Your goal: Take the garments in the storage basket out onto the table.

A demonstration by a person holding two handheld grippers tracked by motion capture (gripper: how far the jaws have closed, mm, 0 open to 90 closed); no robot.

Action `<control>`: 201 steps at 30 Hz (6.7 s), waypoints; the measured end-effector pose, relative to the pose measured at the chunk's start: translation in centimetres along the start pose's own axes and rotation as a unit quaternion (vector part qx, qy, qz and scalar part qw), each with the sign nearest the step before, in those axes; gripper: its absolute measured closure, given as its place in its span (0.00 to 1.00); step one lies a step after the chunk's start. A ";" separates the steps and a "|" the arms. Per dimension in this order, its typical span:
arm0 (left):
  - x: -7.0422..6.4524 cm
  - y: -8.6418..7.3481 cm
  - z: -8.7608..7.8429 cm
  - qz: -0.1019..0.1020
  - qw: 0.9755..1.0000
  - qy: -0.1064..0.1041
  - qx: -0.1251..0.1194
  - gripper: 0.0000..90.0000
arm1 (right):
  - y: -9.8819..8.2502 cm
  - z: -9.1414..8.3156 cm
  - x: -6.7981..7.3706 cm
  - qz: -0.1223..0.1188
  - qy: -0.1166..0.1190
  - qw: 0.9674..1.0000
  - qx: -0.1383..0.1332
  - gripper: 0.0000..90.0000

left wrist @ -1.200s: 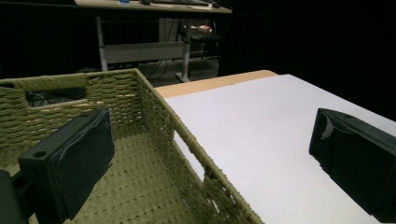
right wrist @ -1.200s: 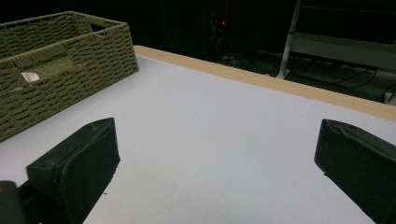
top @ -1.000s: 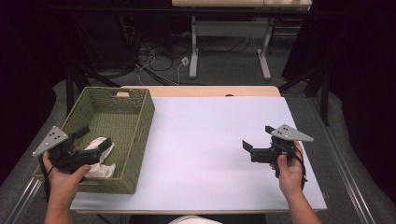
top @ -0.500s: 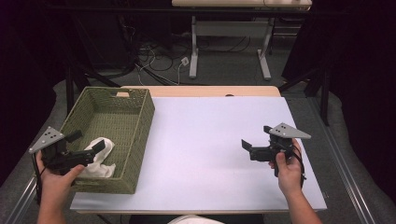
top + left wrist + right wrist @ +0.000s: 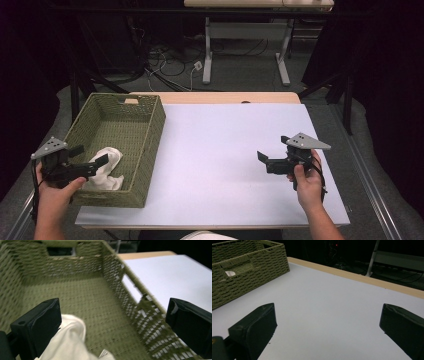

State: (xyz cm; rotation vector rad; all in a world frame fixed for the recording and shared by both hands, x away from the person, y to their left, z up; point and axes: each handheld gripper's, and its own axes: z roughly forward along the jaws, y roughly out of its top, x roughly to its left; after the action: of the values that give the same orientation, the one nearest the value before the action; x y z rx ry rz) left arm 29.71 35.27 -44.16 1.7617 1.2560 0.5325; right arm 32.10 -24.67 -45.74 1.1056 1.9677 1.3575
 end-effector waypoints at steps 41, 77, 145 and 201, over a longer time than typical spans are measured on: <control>2.1 -2.6 4.6 -0.047 0.979 0.133 0.146 0.04 | -0.7 1.1 0.6 -0.010 0.006 1.000 0.020 0.04; 1.9 -3.1 5.6 -0.014 0.966 0.130 0.224 0.81 | -0.9 1.4 0.9 -0.019 0.008 1.000 0.020 0.11; -2.4 1.8 -1.4 -0.003 0.994 0.105 -0.028 0.91 | -1.0 1.4 0.7 -0.021 0.011 0.999 0.024 0.13; -12.4 9.7 4.4 0.046 0.990 -0.070 -0.115 0.91 | -0.9 1.2 0.8 -0.019 0.008 1.000 0.022 0.13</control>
State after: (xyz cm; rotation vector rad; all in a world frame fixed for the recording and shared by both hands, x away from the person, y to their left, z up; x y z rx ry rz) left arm 33.22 21.31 -36.52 1.6376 0.9800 0.5719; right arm 32.31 -23.55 -46.95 1.0748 2.0291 1.3126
